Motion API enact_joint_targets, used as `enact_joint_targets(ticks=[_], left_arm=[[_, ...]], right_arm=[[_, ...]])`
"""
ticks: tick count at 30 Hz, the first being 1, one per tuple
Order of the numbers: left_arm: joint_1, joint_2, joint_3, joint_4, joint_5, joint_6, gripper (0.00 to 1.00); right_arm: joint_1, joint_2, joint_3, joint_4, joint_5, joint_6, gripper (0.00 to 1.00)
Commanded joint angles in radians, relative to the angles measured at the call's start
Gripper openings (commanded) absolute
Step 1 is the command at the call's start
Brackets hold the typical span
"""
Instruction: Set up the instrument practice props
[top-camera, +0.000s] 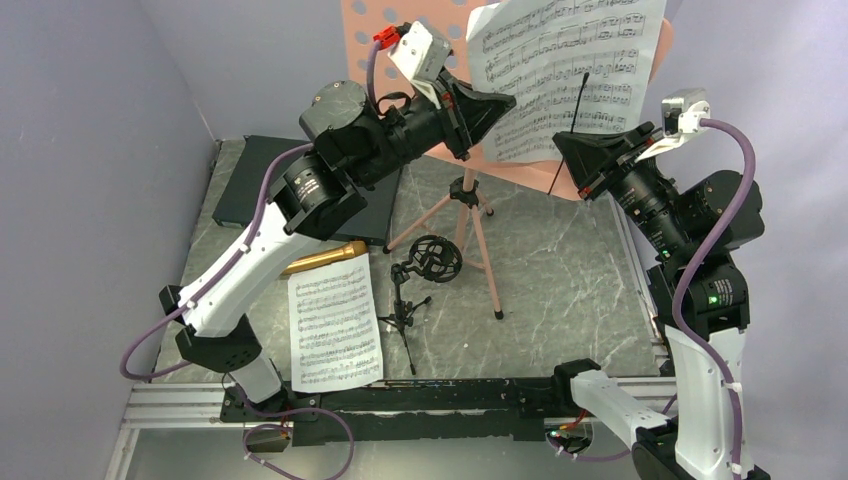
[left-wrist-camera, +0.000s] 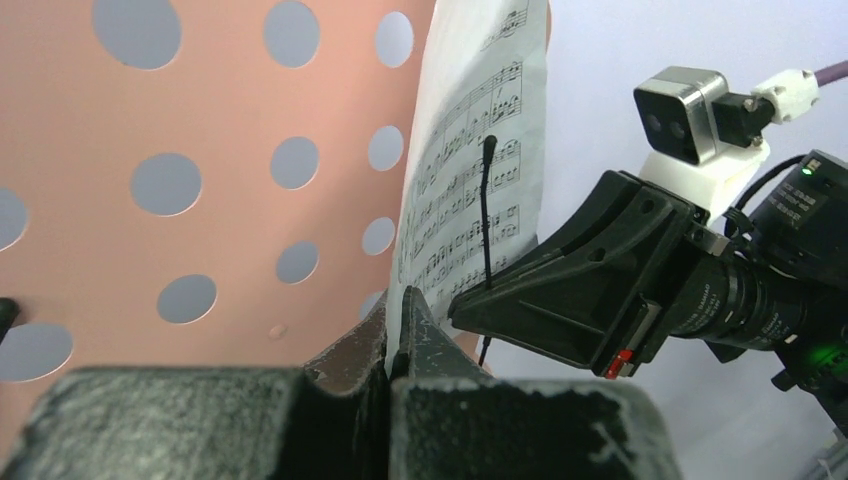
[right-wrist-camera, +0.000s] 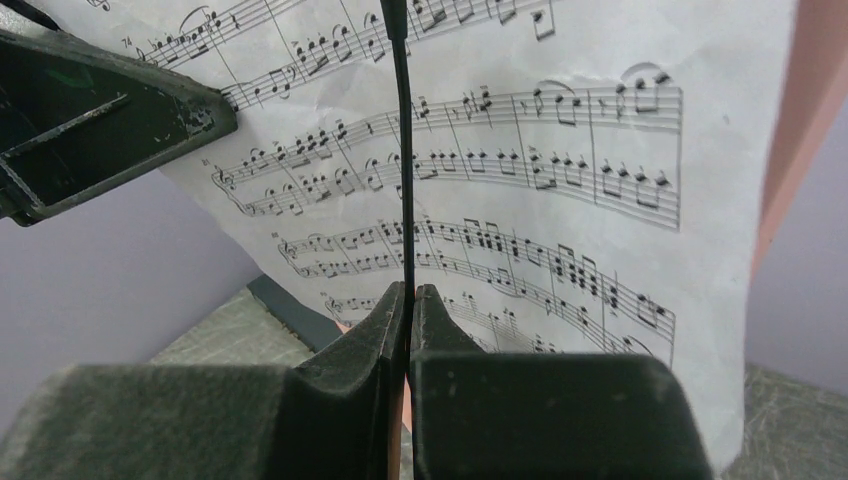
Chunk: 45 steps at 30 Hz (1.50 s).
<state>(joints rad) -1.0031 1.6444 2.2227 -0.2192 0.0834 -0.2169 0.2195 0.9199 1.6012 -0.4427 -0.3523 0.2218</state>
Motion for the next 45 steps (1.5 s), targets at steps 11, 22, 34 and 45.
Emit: enact_joint_targets(ticks=[11, 22, 34, 45], left_arm=[[-0.006, 0.053, 0.132, -0.140, 0.097, 0.074, 0.03], [-0.005, 0.017, 0.068, -0.098, 0.050, 0.086, 0.44], [-0.005, -0.039, -0.067, -0.040, -0.049, 0.079, 0.31], [-0.005, -0.067, -0.132, 0.018, -0.082, 0.093, 0.07]], right_arm=[[0.002, 0.004, -0.004, 0.028, -0.040, 0.018, 0.00], [0.002, 0.003, -0.015, 0.032, -0.036, 0.022, 0.00], [0.003, 0.008, -0.020, 0.043, -0.048, 0.036, 0.00], [0.003, 0.005, -0.021, 0.043, -0.044, 0.037, 0.00]])
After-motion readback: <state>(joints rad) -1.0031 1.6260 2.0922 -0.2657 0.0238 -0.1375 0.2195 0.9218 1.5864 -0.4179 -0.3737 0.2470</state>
